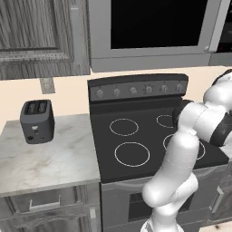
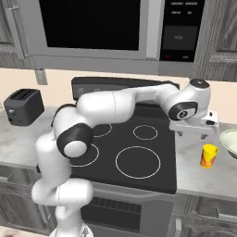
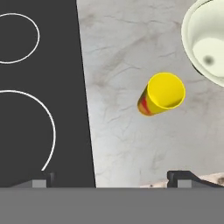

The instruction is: Pick the cup and bowl from the counter and place them on the counter next to the sink.

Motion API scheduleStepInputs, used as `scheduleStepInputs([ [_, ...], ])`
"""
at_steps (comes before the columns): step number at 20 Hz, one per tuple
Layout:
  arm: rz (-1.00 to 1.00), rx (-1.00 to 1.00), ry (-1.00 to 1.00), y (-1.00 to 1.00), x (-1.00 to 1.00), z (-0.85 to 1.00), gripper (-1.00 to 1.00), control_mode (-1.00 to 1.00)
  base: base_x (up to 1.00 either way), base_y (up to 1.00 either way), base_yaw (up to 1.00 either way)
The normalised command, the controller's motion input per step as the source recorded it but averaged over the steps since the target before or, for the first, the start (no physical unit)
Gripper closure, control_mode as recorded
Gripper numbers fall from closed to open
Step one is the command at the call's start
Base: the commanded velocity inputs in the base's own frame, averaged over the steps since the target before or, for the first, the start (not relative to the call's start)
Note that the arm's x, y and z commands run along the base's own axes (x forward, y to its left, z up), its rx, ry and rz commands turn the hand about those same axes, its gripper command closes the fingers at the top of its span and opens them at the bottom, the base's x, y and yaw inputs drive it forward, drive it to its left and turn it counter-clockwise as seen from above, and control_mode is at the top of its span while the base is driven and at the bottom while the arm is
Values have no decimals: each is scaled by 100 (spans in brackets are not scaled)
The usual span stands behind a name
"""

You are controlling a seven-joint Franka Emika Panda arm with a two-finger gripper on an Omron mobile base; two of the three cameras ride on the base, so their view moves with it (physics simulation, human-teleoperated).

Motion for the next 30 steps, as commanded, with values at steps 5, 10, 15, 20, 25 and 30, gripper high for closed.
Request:
scheduleStepInputs([
  [5,1,0,2,-2,14,-5,-100,-100,0,0,0],
  [10,3,0,2,-3,14,-34,-100,-100,0,0,0],
  [15,5,0,3,-1,10,-34,-100,-100,0,0,0],
  [20,4,0,1,0,7,-11,-100,-100,0,0,0],
  [25,4,0,0,0,9,-16,-100,-100,0,0,0],
  [30,4,0,0,0,17,-34,-100,-100,0,0,0],
])
